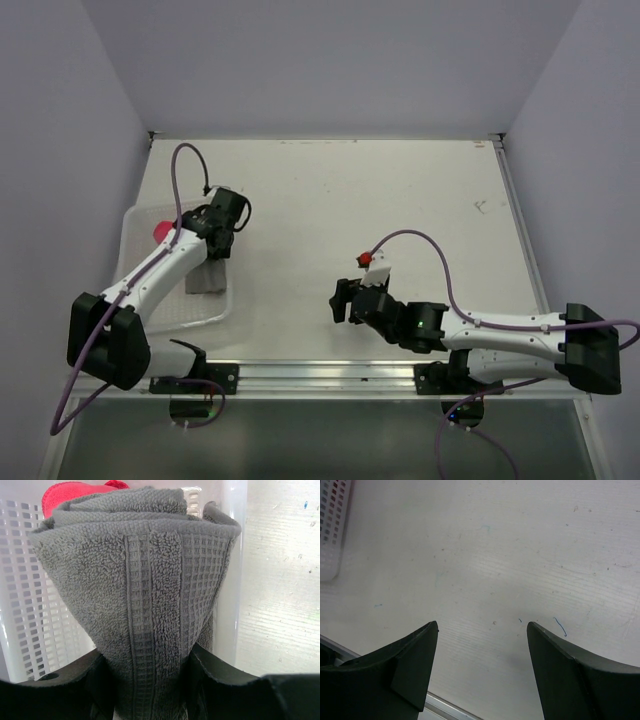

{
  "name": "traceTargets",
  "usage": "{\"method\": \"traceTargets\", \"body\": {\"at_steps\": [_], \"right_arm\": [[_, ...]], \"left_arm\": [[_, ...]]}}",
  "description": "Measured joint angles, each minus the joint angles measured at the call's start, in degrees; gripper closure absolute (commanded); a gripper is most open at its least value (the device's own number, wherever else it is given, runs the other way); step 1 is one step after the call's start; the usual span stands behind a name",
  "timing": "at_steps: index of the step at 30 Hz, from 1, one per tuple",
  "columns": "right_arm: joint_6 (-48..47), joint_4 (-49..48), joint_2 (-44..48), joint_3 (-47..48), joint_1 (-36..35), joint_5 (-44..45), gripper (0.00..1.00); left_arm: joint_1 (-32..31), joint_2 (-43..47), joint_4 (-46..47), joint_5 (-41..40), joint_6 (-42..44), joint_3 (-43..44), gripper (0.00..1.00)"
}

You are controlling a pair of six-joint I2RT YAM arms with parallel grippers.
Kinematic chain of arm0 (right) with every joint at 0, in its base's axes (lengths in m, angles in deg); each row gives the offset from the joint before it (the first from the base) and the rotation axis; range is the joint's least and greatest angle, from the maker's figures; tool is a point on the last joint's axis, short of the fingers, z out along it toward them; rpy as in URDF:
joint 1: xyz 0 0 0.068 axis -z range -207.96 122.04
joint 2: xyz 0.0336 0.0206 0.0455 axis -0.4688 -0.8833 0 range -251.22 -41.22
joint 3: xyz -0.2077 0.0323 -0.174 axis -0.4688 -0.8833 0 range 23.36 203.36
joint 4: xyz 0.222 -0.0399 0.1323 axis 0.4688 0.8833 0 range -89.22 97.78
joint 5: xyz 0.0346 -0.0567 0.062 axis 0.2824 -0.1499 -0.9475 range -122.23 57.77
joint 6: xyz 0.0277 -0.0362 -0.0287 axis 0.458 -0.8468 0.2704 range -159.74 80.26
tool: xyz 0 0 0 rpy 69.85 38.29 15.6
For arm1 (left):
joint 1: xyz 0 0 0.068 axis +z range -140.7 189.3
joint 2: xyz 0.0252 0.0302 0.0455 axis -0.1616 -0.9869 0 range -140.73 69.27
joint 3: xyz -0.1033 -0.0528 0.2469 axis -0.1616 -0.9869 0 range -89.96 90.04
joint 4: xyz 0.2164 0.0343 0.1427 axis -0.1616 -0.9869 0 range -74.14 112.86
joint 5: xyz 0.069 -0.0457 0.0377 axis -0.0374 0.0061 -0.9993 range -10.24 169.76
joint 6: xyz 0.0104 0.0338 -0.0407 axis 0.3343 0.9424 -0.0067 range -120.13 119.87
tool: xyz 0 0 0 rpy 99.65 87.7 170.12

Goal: Roll the towels
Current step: Place the rolled towel into the container

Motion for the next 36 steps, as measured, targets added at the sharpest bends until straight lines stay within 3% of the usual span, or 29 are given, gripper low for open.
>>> {"method": "traceTargets", "body": {"at_steps": [7,11,14,22,24,25,31,36], "right_arm": [[0.0,0.1,-0.6,0.0,0.2,0.0,0.25],[0.0,0.2,-1.2,0.0,0.4,0.0,0.25],[0.0,0.3,-1.6,0.0,0.4,0.0,0.24],[0.0,0.5,-2.3,0.0,1.0,0.0,0.24],[0.0,0.6,-2.4,0.0,1.1,0.0,0.24],[0.0,0.6,-2.4,0.0,1.1,0.0,0.24],[0.0,0.7,-2.4,0.0,1.2,0.0,0.24],[0.0,0.8,-2.4,0.0,1.4,0.0,0.24]], "left_arm": [[0.0,-2.9,2.8,1.0,0.7,-0.8,0.98],[0.5,-4.0,4.7,1.4,1.0,-2.2,0.83],[0.7,-5.1,5.5,1.5,1.0,-2.7,0.78],[1.7,-6.3,7.4,1.5,1.0,-3.9,0.78],[1.9,-6.8,7.6,1.5,1.0,-3.9,0.72],[2.0,-7.0,7.6,1.5,1.0,-3.9,0.62],[2.6,-7.8,7.8,1.8,1.1,-3.9,0.33],[2.9,-7.9,8.1,2.1,0.7,-3.9,0.16]]}}
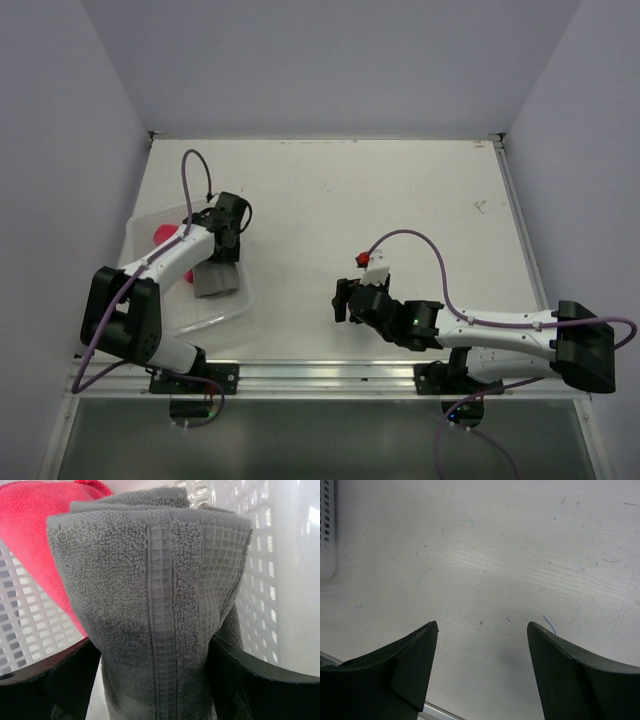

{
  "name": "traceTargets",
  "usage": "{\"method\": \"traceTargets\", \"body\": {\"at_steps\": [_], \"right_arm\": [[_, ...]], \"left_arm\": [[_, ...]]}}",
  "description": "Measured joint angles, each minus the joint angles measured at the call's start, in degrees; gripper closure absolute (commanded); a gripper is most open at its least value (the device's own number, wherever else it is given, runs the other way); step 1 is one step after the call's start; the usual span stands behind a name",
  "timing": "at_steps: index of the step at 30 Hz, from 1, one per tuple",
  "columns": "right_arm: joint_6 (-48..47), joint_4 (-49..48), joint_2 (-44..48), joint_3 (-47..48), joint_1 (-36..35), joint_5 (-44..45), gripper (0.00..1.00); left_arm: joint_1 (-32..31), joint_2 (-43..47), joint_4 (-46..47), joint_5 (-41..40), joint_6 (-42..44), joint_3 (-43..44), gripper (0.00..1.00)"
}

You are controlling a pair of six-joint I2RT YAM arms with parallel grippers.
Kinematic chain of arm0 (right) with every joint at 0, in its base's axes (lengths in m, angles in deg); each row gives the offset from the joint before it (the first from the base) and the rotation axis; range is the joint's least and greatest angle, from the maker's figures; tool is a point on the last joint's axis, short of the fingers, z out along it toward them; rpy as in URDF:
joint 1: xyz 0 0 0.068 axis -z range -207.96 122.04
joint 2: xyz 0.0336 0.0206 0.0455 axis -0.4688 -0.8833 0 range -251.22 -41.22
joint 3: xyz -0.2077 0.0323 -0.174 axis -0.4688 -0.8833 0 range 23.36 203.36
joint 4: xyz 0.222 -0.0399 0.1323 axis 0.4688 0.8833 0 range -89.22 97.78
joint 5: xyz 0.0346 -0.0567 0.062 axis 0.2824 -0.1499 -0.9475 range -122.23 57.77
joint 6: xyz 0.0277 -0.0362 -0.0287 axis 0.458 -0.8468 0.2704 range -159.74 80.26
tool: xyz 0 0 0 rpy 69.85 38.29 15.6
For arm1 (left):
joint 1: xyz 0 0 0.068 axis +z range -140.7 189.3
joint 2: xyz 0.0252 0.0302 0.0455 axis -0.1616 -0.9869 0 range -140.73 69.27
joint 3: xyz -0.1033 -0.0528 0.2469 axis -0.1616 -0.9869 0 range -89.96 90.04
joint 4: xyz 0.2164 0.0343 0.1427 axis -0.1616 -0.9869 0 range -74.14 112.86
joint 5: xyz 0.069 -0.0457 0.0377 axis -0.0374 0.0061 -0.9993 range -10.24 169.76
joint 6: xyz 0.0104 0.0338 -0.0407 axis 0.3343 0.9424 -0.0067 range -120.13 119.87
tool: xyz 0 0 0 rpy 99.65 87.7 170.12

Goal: Roll the towels
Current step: Place the rolled towel into the container

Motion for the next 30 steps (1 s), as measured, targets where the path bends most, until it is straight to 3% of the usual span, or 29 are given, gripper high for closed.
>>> {"method": "traceTargets", "body": {"at_steps": [4,15,30], "right_arm": [[0.0,0.1,0.0,0.0,0.1,0.0,0.24],[0.0,0.4,0.0,0.1,0.1,0.0,0.24],[-0.3,0.4,-1.1,1.8,0.1,-0.1,0.24]], "left_arm": [[0.0,-0.7,0.0,0.0,-1.3,0.0,0.08],[0.1,-1.1,-1.1,-0.1,-2.3,0.6,0.00],[0.1,2.0,-4.8,0.2,-2.5,5.1,0.00]]}}
